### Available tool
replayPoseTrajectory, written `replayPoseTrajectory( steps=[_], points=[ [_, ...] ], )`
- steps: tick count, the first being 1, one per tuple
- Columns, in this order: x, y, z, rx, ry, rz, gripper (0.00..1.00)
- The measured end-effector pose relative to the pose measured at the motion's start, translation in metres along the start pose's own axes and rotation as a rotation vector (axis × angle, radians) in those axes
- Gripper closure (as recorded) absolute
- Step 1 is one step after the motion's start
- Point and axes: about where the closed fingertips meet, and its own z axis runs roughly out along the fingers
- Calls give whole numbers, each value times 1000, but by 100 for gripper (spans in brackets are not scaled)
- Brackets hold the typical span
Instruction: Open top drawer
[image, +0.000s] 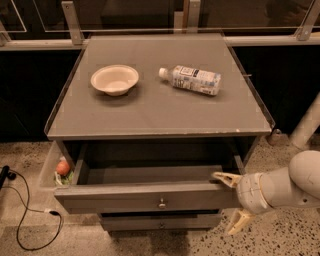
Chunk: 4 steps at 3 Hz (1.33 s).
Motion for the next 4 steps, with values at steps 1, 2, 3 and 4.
replayPoseTrajectory(
  steps=[1,2,3,4],
  points=[
    [8,7,17,-24,2,26,0],
    [10,11,28,-43,3,37,0],
    [10,11,28,-44,3,37,15],
    [10,11,28,-44,3,37,39]
  ],
)
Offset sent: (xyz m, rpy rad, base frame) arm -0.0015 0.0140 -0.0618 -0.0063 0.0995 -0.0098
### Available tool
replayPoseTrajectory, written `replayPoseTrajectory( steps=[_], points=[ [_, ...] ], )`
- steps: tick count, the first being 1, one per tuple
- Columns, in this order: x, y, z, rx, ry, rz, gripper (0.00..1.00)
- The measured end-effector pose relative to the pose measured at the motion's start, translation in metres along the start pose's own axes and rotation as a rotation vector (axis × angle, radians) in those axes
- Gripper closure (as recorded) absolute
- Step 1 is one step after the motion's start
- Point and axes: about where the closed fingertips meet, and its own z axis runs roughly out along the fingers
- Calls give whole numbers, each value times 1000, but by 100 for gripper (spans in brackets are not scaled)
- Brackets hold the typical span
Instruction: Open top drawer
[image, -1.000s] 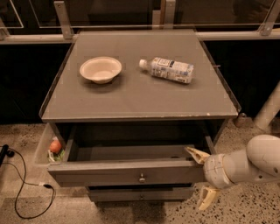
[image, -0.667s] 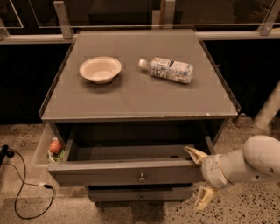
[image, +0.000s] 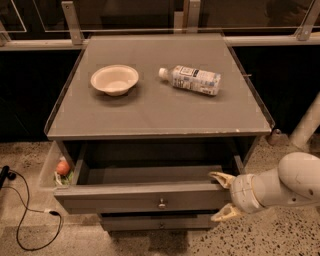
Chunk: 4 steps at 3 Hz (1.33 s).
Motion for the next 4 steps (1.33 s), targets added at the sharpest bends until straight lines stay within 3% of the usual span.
replayPoseTrajectory(
  steps=[2,3,4],
  points=[
    [-7,-6,-11,0,0,0,86],
    [-7,-6,-11,0,0,0,83],
    [-7,-6,-11,0,0,0,59]
  ],
)
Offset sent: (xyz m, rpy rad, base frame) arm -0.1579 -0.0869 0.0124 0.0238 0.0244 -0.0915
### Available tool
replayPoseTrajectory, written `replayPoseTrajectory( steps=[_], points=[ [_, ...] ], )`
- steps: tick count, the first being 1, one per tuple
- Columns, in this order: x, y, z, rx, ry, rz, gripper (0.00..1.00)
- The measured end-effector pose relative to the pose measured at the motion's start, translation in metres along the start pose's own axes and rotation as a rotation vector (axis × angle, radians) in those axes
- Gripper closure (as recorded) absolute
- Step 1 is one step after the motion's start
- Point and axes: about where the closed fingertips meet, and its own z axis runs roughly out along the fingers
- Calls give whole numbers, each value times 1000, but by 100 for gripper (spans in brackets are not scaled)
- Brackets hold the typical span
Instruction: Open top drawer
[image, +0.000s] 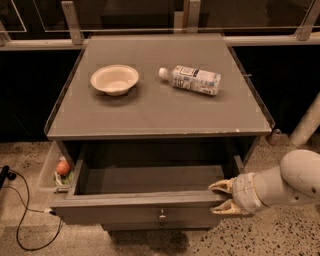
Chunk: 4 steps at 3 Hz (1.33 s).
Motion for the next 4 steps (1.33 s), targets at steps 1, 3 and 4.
replayPoseTrajectory(
  steps=[1,3,4],
  points=[
    [0,0,0,0,0,0,36],
    [18,68,-33,-11,-74,62,14],
    [23,102,-45,-2,-94,82,38]
  ],
)
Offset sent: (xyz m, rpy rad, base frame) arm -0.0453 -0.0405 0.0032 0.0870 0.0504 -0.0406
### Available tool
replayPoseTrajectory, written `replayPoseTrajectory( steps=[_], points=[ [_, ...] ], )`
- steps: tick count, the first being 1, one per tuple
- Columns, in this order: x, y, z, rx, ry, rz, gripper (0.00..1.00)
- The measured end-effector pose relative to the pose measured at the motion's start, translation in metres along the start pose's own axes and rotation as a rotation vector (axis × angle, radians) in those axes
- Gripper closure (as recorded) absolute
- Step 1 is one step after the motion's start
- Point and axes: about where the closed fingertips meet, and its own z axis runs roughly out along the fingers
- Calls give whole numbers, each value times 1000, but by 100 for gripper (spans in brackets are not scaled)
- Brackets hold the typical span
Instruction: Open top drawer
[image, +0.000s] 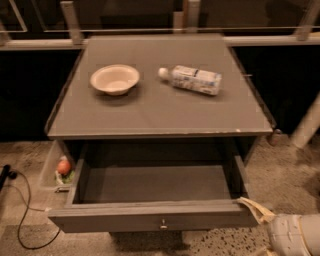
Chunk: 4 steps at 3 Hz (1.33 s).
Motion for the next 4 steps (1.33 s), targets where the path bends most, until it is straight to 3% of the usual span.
replayPoseTrajectory(
  steps=[1,2,4],
  points=[
    [-5,10,-2,-9,-12,-1,61],
    [-5,10,-2,-9,-12,-1,58],
    [-5,10,-2,-9,-12,-1,12]
  ],
)
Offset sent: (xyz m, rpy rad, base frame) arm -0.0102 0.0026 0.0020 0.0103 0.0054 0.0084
